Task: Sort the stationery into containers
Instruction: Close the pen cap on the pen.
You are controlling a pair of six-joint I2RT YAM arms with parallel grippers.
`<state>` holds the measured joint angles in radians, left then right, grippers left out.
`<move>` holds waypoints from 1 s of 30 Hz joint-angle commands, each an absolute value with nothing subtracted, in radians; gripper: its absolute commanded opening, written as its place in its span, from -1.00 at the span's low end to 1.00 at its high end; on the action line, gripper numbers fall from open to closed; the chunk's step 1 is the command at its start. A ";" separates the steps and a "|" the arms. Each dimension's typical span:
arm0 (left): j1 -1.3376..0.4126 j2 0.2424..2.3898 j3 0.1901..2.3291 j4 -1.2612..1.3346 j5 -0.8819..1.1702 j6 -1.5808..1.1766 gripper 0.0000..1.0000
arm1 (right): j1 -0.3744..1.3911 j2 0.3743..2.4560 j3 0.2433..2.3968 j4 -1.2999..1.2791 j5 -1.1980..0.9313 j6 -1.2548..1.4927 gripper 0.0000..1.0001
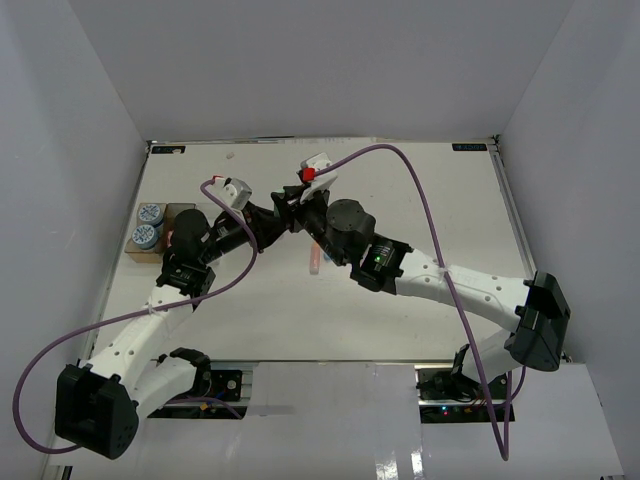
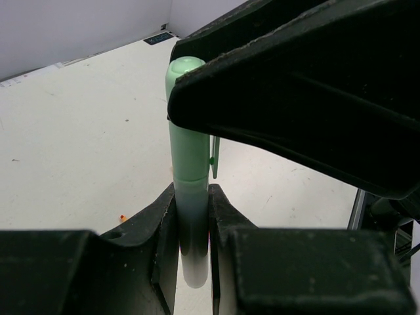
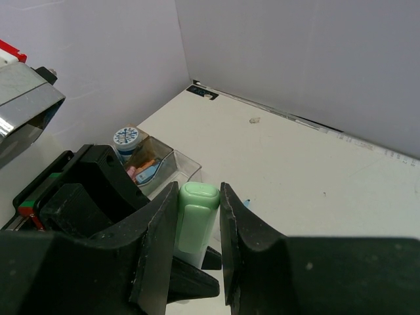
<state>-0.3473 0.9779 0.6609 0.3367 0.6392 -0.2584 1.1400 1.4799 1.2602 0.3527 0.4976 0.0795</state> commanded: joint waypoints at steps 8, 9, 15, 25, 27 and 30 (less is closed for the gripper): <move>-0.350 0.969 0.768 0.546 0.663 -0.222 -0.96 | 1.157 1.470 1.195 0.157 0.423 0.133 -0.85; -0.350 0.971 0.775 0.545 0.664 -0.218 -0.97 | 1.155 1.470 1.196 0.146 0.422 0.138 -0.85; -0.350 0.973 0.799 0.577 0.661 -0.207 -1.00 | 1.155 1.470 1.170 0.085 0.414 0.166 -0.85; -0.350 1.005 0.827 0.683 0.623 -0.216 -1.00 | 1.157 1.506 1.175 -0.060 0.382 0.262 -0.85; -0.350 1.015 0.839 0.698 0.617 -0.215 -1.00 | 1.157 1.514 1.172 -0.074 0.376 0.273 -0.85; -0.350 1.025 0.864 0.700 0.607 -0.192 -1.00 | 1.157 1.526 1.167 -0.101 0.357 0.287 -0.85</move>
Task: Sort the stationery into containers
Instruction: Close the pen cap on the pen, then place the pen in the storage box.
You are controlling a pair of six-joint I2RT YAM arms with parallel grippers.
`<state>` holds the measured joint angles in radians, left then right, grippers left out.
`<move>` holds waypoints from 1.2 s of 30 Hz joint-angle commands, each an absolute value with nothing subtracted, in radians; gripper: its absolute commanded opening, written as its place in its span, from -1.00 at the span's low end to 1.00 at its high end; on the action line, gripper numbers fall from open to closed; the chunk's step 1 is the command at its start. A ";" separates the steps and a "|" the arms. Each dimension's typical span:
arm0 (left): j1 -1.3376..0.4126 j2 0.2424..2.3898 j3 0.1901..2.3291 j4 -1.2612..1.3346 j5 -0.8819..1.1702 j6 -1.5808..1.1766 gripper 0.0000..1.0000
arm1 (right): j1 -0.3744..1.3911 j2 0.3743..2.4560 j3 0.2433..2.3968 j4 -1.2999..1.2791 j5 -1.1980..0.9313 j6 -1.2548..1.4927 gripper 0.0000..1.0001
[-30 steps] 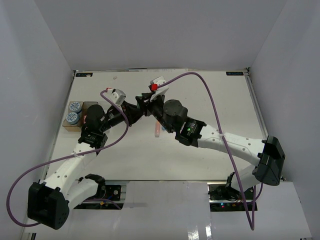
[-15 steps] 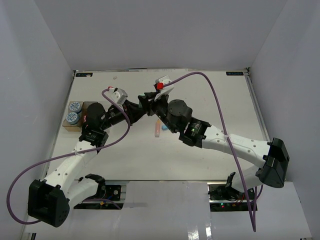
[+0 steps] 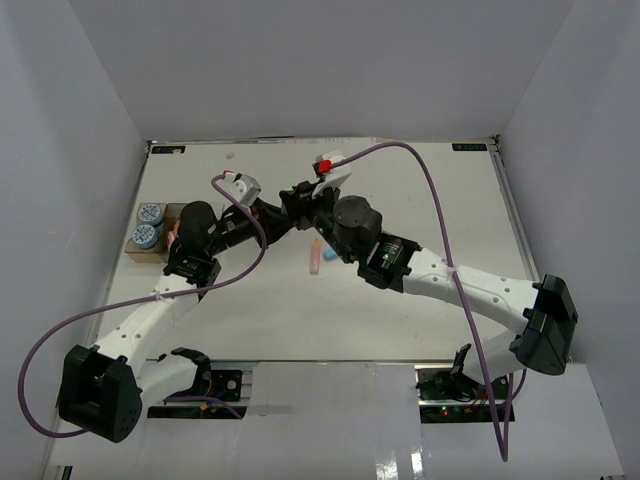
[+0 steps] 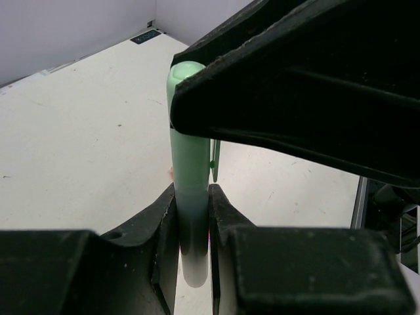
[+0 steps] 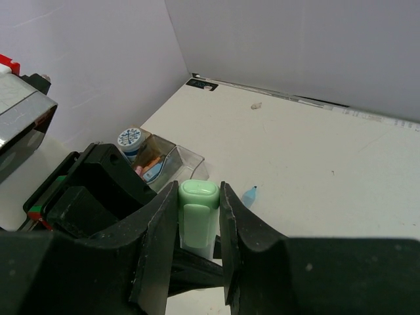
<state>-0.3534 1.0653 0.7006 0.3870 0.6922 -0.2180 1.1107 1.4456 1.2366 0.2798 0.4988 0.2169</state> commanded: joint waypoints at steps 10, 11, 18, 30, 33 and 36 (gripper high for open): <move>-0.350 1.029 0.916 0.692 0.581 -0.152 -1.00 | 1.155 1.539 1.131 -0.158 0.351 0.319 -0.85; -0.350 1.034 0.919 0.686 0.586 -0.153 -1.00 | 1.157 1.534 1.129 -0.156 0.350 0.319 -0.85; -0.350 1.037 0.890 0.497 0.655 -0.123 -1.00 | 1.154 1.480 1.203 -0.146 0.400 0.261 -0.43; -0.348 0.965 0.706 0.116 0.376 -0.094 -1.00 | 1.109 1.177 1.243 -0.167 0.505 0.175 0.95; -0.344 1.000 0.744 0.011 0.227 -0.089 -1.00 | 1.104 1.106 1.194 -0.196 0.526 0.158 0.85; -0.310 1.072 0.802 -0.138 0.117 -0.087 -1.00 | 1.098 1.048 1.117 -0.204 0.538 0.140 0.80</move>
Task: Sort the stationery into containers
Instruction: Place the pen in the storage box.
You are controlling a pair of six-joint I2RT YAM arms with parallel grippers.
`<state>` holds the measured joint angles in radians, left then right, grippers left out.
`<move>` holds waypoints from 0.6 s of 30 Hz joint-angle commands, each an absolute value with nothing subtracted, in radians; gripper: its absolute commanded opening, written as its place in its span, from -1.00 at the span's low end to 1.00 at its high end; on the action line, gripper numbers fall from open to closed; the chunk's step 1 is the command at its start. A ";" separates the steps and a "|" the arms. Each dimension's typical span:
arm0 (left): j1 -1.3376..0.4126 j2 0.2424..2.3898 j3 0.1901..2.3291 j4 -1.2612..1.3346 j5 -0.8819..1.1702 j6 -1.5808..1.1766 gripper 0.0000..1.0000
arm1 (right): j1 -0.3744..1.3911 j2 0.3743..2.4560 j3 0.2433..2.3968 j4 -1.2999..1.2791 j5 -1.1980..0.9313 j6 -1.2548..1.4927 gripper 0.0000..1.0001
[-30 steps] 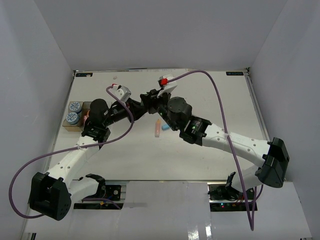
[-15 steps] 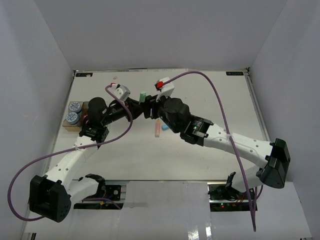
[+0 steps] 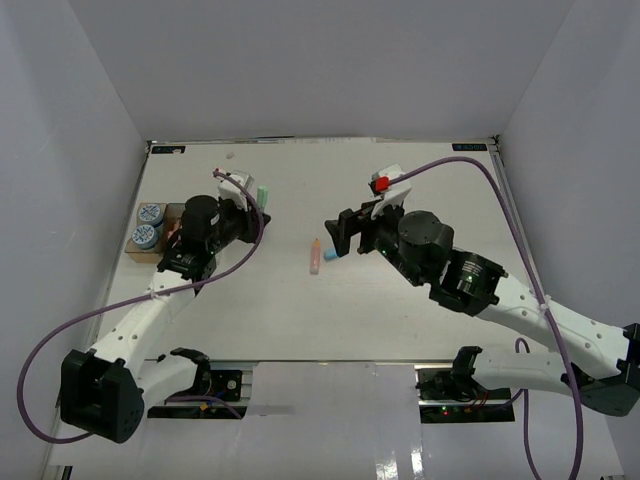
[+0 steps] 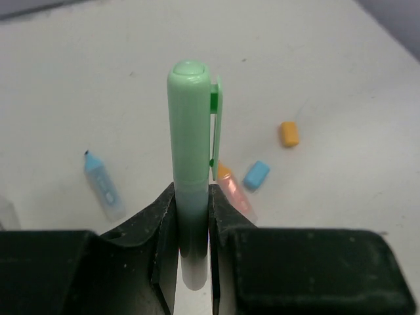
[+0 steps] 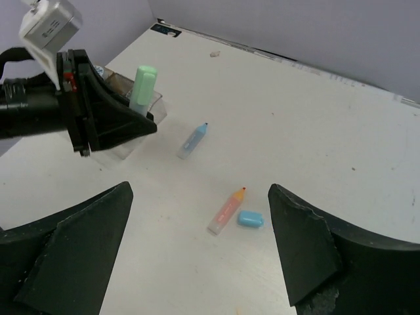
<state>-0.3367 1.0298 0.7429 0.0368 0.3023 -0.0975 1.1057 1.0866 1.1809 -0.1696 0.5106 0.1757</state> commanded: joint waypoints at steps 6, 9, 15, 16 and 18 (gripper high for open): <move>-0.086 1.210 0.894 -0.331 0.101 -0.078 -1.00 | 1.082 1.002 0.974 -0.202 0.499 0.146 0.80; -0.048 1.261 0.940 -0.351 0.028 -0.045 -0.93 | 1.068 0.991 0.901 -0.199 0.468 0.164 0.80; -0.014 1.415 1.012 -0.373 0.043 0.032 -0.67 | 1.060 0.977 0.796 -0.172 0.391 0.184 0.80; -0.009 1.434 1.015 -0.374 0.034 0.037 -0.66 | 1.060 0.973 0.787 -0.167 0.381 0.184 0.80; -0.002 1.480 1.028 -0.377 0.015 0.044 -0.61 | 1.060 0.962 0.758 -0.150 0.374 0.184 0.80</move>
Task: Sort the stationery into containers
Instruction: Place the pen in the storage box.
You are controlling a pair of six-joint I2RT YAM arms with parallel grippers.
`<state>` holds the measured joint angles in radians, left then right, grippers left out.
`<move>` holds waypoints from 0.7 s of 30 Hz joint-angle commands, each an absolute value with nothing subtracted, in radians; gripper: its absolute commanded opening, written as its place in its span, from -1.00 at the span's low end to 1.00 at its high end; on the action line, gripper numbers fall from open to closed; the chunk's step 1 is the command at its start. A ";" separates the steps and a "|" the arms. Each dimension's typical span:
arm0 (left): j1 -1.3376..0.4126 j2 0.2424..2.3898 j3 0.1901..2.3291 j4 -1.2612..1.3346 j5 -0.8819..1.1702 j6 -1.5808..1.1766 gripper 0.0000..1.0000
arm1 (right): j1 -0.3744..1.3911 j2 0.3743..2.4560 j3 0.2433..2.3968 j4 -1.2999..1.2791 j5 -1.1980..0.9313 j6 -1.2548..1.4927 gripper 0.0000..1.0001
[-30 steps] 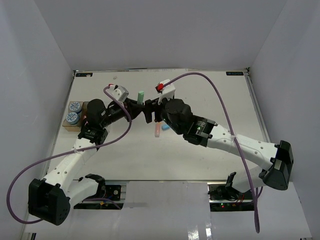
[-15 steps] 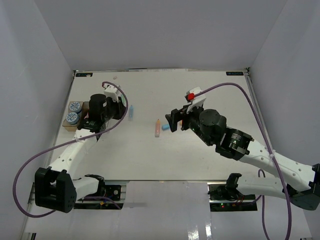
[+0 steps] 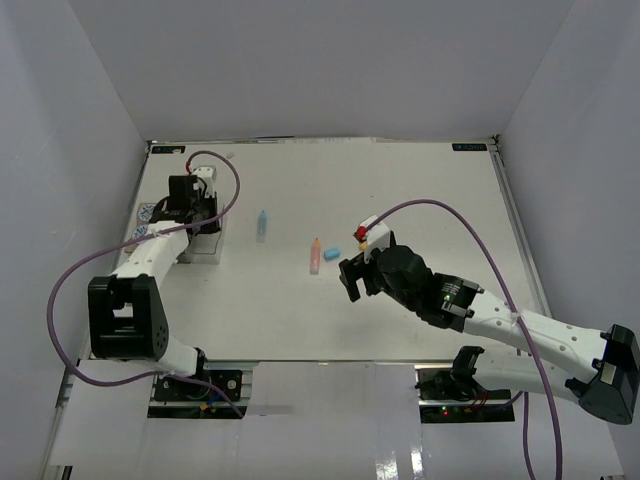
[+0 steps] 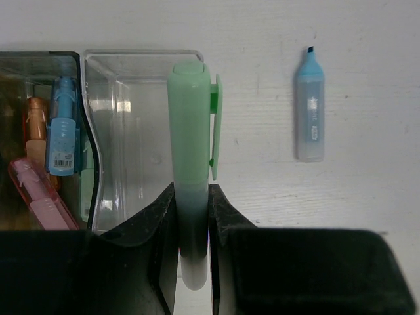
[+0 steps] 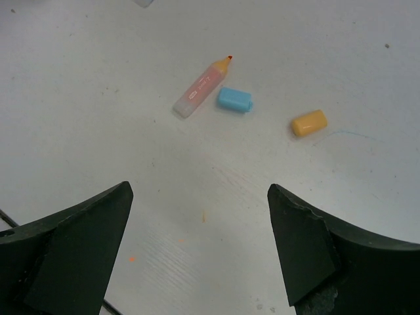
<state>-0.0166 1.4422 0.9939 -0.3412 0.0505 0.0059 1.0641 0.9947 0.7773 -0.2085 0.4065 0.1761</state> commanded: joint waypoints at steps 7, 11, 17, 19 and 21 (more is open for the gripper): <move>0.044 1.542 1.055 -0.379 0.018 0.046 -0.24 | 1.046 0.963 0.732 -0.149 0.387 0.175 0.80; 0.044 1.536 1.058 -0.380 0.031 0.038 0.04 | 1.035 0.974 0.730 -0.147 0.387 0.178 0.80; 0.044 1.491 1.057 -0.385 0.081 -0.015 0.37 | 1.003 1.029 0.747 -0.150 0.385 0.215 0.80; 0.044 1.444 1.055 -0.383 0.116 -0.067 0.46 | 0.988 1.052 0.756 -0.152 0.387 0.239 0.80; 0.044 1.386 1.051 -0.380 0.141 -0.098 0.58 | 0.960 1.095 0.765 -0.153 0.368 0.261 0.81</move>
